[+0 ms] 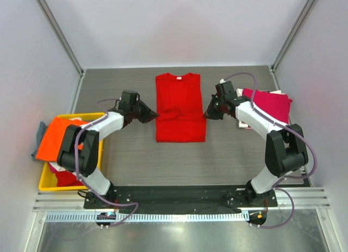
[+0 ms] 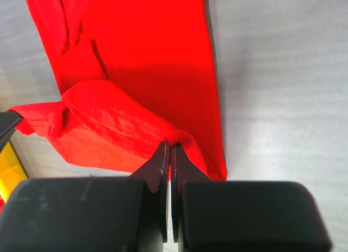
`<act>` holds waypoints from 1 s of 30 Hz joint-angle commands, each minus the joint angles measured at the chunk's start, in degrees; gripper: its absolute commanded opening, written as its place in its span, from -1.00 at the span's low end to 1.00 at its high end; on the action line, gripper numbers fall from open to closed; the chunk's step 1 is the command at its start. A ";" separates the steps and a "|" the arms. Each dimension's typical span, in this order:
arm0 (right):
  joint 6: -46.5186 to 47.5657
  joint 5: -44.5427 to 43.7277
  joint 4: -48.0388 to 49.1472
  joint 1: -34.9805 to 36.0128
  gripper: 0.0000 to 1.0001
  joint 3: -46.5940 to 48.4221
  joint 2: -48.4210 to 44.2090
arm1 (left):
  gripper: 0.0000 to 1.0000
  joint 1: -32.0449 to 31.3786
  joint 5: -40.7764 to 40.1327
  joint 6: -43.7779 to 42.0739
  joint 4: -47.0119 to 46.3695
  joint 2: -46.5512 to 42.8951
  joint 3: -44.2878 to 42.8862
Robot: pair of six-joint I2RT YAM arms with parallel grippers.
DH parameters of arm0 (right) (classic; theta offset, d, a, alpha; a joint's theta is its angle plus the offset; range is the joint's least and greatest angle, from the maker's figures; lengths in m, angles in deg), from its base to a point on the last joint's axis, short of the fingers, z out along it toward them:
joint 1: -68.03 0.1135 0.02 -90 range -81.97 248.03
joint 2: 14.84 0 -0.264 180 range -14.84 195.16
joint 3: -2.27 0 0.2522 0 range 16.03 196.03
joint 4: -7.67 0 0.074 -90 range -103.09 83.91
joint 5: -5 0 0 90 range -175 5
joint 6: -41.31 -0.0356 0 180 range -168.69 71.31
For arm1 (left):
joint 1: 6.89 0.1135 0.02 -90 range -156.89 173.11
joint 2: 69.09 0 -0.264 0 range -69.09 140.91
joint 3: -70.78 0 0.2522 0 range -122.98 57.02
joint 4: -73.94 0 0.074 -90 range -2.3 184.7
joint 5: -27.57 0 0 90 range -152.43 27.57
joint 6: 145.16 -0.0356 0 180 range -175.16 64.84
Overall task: Fold and stack the t-shirts
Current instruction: Fold the tshirt
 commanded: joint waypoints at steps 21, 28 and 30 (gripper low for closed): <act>3.29 5.89 3.63 -4.63 -0.97 19.32 17.66 | -0.99 4.55 6.49 -0.80 -3.02 15.04 -16.25; 2.67 6.68 3.63 -5.60 -0.97 24.14 22.49 | -0.99 4.99 7.98 -0.62 -2.23 22.07 -22.48; 2.32 7.21 3.63 -5.95 -0.88 25.55 24.77 | -0.99 5.26 8.16 -0.71 -1.62 23.57 -24.68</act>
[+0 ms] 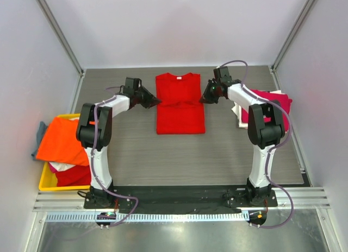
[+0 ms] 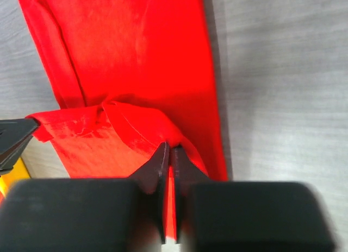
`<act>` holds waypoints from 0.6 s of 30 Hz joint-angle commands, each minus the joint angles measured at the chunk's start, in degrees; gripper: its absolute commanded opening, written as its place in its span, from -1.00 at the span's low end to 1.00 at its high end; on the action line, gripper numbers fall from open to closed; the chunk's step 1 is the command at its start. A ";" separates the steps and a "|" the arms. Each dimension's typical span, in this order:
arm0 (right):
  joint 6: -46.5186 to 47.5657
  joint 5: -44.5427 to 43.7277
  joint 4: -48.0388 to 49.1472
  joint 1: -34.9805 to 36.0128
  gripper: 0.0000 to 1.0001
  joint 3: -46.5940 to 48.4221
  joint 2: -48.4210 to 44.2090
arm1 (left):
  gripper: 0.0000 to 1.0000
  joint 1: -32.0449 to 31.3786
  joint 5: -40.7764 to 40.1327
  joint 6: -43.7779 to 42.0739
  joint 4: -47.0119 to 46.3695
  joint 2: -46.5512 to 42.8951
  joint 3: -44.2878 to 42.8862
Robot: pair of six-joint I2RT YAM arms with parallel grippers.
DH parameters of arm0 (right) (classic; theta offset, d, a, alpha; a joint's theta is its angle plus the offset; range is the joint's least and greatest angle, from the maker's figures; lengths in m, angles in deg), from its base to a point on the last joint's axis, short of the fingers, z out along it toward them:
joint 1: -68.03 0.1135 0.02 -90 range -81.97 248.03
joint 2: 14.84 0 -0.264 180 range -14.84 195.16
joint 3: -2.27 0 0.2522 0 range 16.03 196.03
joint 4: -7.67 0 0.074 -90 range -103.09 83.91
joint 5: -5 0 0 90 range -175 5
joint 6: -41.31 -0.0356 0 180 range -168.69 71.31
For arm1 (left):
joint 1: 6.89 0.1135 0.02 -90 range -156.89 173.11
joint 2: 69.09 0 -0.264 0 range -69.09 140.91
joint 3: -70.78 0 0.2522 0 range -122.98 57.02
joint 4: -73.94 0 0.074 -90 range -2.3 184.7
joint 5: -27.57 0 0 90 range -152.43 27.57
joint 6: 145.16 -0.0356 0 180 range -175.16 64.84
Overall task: Fold and stack the t-shirts
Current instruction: Fold the tshirt
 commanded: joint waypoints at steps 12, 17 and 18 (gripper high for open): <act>-0.43 -1.75 8.49 -1.10 0.52 -11.98 -12.62 | 0.50 1.04 -2.90 -10.27 5.26 -10.03 3.22; 0.18 2.20 11.65 -1.01 0.37 -23.70 -20.20 | 0.35 -2.11 -4.74 -11.51 4.03 -19.01 16.31; 0.53 3.00 12.18 -1.01 0.29 -26.85 -20.99 | 0.33 -2.73 -5.44 -11.51 3.59 -20.33 18.07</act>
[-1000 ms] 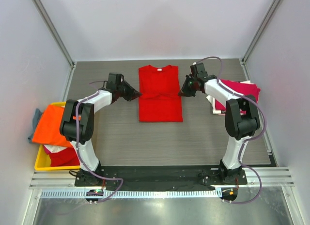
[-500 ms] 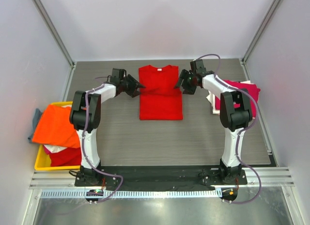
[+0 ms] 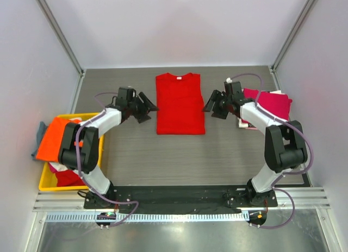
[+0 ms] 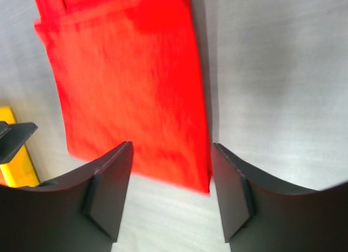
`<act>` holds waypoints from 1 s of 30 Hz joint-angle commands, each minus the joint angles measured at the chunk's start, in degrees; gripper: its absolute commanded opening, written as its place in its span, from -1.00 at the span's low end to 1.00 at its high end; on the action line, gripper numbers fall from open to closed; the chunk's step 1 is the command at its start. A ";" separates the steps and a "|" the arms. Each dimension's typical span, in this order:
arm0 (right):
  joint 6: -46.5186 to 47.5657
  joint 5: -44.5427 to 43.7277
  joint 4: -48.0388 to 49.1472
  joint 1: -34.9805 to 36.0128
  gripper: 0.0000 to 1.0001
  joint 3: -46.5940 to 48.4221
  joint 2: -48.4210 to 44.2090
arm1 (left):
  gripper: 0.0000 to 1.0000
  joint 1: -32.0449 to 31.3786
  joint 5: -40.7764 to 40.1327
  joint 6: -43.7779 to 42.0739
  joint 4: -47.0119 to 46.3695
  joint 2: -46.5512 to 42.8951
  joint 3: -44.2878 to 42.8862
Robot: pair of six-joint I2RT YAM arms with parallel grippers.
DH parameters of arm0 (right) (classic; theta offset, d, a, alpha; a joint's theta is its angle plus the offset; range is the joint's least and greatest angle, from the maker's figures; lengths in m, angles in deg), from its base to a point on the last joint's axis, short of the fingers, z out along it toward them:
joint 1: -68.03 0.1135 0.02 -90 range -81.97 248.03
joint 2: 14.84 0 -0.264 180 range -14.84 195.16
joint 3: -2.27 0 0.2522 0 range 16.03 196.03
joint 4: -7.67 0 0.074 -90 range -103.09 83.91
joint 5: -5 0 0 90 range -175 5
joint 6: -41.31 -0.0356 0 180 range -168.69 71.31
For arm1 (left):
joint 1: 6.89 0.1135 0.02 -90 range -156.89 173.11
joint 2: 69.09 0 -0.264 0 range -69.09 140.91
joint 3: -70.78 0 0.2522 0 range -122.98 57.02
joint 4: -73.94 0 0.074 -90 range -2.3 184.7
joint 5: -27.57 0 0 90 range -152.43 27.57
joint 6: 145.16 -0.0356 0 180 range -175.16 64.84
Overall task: Fold and stack the t-shirts
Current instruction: Fold the tshirt
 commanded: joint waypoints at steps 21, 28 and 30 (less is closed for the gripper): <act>-2.21 11.03 14.10 1.84 -0.20 -18.61 -0.03 | 0.04 -5.86 -0.66 -0.15 -9.61 -2.90 16.01; -2.39 9.61 14.27 1.84 -0.83 -19.13 0.59 | -0.09 -5.86 -0.92 0.11 -10.85 -2.19 17.15; -2.30 9.71 14.27 1.84 -0.90 -19.13 0.50 | -0.11 -5.86 -0.75 0.38 -11.28 -2.01 17.59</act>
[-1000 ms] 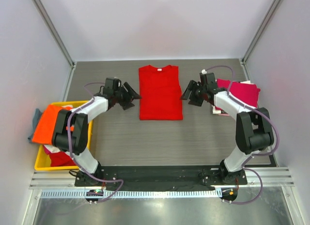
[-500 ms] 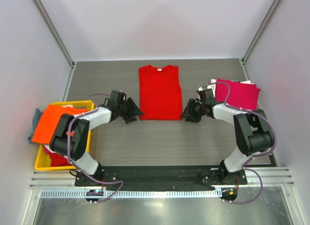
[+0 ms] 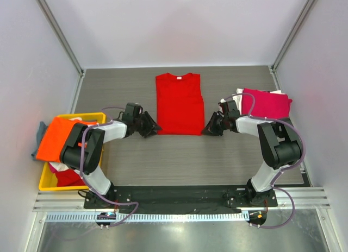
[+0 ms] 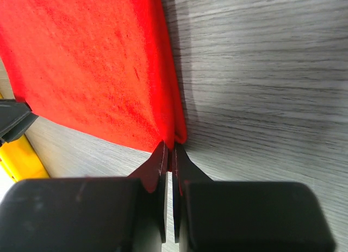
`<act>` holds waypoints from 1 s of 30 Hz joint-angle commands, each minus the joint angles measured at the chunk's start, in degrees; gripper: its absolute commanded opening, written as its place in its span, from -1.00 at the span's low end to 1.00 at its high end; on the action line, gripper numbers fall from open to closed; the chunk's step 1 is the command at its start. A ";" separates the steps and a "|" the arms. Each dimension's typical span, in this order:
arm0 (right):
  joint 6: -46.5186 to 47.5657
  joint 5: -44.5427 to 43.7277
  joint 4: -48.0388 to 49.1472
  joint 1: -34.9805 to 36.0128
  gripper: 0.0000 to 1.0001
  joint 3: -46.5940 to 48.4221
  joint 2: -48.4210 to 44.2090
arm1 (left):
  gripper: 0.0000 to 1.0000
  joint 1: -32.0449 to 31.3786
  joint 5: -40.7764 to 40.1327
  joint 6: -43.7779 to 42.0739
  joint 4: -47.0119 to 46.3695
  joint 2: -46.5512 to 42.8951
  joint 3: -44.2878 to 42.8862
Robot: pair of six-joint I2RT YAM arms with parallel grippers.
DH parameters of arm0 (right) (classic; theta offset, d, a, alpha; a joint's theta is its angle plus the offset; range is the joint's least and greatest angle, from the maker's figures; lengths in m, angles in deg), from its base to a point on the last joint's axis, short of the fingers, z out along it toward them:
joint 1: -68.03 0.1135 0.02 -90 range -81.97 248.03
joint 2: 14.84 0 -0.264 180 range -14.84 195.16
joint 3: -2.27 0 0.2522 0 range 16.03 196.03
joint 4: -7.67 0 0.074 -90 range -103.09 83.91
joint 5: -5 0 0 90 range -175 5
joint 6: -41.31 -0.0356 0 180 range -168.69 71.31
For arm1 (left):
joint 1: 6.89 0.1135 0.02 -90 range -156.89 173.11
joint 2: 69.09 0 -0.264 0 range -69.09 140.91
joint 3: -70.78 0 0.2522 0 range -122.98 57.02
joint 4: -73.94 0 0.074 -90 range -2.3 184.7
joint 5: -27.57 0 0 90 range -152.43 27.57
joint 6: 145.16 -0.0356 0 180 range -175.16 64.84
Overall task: Fold and stack the t-shirts
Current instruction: Fold the tshirt
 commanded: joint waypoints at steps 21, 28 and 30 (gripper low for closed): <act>1.11 -1.01 -2.38 0.40 -0.98 -3.43 -7.94 | -0.99 -0.55 2.95 1.70 -6.63 -2.19 9.70; 2.51 -0.74 -8.61 0.49 -0.97 -5.98 -18.05 | -0.99 -1.86 3.58 3.18 -2.33 -17.55 15.06; 2.69 -0.57 -10.02 0.57 -0.98 -6.42 -21.56 | -0.99 -2.83 3.67 3.89 -0.32 -21.08 16.73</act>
